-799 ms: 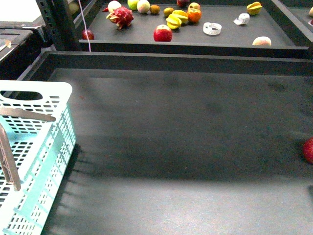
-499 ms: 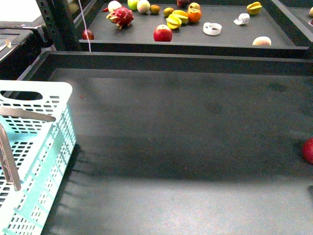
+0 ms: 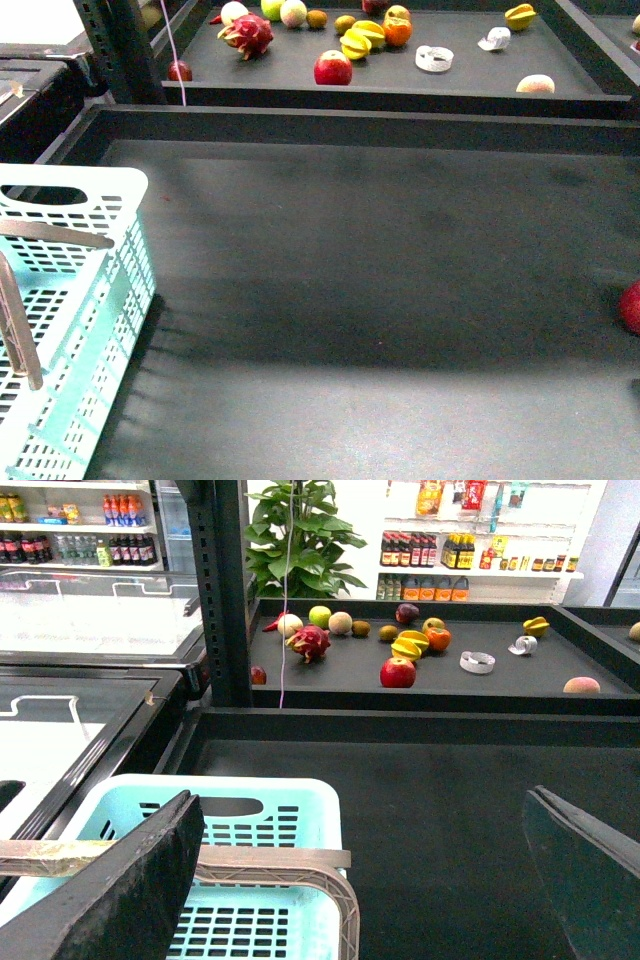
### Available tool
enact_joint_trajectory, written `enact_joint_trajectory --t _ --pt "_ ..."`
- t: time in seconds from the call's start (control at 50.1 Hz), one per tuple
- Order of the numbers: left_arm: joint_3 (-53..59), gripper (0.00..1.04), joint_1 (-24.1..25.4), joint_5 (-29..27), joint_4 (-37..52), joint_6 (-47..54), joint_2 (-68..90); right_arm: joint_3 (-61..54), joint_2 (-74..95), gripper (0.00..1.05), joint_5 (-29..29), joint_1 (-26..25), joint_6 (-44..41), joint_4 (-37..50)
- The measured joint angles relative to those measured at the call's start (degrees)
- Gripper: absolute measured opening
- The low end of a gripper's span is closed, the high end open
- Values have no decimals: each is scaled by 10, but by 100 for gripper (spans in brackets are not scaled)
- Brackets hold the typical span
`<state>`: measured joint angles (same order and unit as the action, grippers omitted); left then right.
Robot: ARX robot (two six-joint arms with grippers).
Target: Pick mango with right arm and hold basket with left
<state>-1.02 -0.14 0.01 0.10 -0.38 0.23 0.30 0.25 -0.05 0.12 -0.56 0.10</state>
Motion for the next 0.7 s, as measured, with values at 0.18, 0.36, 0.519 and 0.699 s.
enact_joint_trajectory --t 0.18,0.36,0.519,0.699 --pt "1 99 16 21 82 -63 51 0 0 96 0 0 0 0" --pt "-3 99 33 15 208 -135 241 0 0 96 0 0 0 0" --pt "-38 99 28 5 345 -208 478 0 0 96 0 0 0 0" --pt "-70 99 57 18 411 -289 700 0 0 96 0 0 0 0"
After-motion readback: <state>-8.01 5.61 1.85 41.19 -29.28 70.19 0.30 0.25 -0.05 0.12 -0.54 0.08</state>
